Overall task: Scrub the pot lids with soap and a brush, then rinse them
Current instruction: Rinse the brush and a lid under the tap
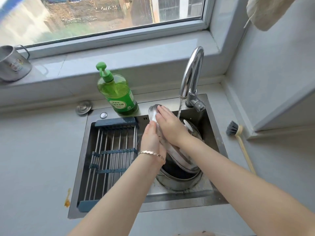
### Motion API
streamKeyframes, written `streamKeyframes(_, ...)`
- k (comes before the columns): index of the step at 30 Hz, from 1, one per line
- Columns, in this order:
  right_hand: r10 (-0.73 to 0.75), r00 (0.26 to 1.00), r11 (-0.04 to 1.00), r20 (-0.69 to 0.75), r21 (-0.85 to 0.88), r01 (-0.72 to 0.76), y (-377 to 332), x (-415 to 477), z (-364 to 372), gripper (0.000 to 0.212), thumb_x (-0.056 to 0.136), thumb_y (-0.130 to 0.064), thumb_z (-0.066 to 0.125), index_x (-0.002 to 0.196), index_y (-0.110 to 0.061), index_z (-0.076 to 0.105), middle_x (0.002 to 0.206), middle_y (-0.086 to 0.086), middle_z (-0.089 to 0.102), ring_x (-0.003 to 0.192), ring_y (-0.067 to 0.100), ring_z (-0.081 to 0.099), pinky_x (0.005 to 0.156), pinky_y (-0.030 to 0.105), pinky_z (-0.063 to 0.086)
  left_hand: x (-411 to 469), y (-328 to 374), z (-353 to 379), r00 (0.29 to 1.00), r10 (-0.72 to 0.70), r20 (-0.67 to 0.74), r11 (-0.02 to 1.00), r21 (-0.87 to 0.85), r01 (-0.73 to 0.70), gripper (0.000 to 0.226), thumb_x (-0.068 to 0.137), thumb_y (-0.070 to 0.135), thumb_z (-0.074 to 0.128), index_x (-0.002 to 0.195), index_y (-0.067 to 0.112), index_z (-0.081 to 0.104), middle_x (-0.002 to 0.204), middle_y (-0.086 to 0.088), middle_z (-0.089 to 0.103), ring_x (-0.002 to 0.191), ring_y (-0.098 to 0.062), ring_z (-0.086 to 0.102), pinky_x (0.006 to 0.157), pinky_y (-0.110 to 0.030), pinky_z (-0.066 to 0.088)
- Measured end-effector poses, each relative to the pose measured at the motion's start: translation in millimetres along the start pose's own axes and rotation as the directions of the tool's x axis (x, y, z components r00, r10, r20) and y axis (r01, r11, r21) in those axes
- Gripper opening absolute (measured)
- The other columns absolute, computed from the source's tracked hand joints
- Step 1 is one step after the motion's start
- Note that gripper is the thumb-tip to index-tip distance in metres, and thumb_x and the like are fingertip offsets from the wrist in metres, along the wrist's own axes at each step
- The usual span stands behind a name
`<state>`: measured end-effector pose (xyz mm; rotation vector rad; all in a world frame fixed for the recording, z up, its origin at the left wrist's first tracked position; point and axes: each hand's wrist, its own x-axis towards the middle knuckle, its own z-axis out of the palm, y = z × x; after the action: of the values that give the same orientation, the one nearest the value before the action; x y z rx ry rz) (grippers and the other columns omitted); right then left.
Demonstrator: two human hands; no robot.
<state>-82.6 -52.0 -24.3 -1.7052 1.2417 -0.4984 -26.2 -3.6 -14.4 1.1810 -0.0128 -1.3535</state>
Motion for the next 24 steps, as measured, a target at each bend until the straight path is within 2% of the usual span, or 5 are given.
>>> streamKeyframes(6,-0.317,0.945,0.941,-0.086,-0.152,0.302,22,-60,6,0.058,0.096,-0.044,0.020,0.144,-0.014,0.033,0.149,-0.002,0.034,0.136,0.001,0.023,0.115,0.026,0.020,24,26,0,0.977,-0.210,-0.029,0.938,-0.288,0.193,0.049,0.097,0.035,0.044,0.129,-0.002,0.043,0.127,-0.020,0.052,0.119,-0.036,0.050,0.096,-0.048,0.042)
streamKeyframes(9,-0.046,0.996,0.997,-0.081,0.054,0.050,50,-66,-6,0.095,0.075,-0.082,0.014,0.144,-0.021,0.033,0.143,-0.013,0.038,0.129,-0.005,0.029,0.106,0.019,0.024,30,25,7,0.980,-0.179,-0.083,0.933,-0.331,0.142,0.049,0.097,0.032,0.045,0.137,0.005,0.039,0.136,-0.022,0.045,0.124,-0.042,0.044,0.097,-0.061,0.038)
streamKeyframes(12,0.249,0.968,0.918,-0.030,0.326,-0.226,68,-53,-17,0.073,0.088,-0.066,0.023,0.137,-0.015,0.045,0.133,-0.007,0.049,0.126,0.004,0.039,0.100,0.020,0.025,28,17,23,0.974,-0.207,-0.091,0.920,-0.357,0.162,0.049,0.098,0.028,0.045,0.140,0.007,0.035,0.142,-0.023,0.038,0.127,-0.042,0.041,0.099,-0.062,0.035)
streamKeyframes(21,0.769,0.596,0.439,0.232,0.487,-0.755,113,-40,-59,0.026,0.091,-0.044,0.051,0.083,-0.019,0.055,0.081,0.006,0.059,0.069,0.022,0.055,0.072,0.035,0.045,16,5,74,0.960,-0.273,-0.066,0.957,-0.124,0.264,0.018,0.097,0.023,0.048,0.097,0.005,0.052,0.090,-0.013,0.052,0.084,-0.030,0.056,0.063,-0.049,0.056)
streamKeyframes(24,0.806,0.524,0.335,0.277,0.517,-0.788,127,-37,-63,0.030,0.091,-0.045,0.052,0.083,-0.016,0.051,0.079,0.006,0.053,0.071,0.020,0.052,0.064,0.030,0.043,23,4,73,0.971,-0.229,-0.071,0.973,-0.029,0.227,0.013,0.096,0.017,0.050,0.099,0.005,0.054,0.089,-0.009,0.056,0.079,-0.022,0.057,0.080,-0.045,0.055)
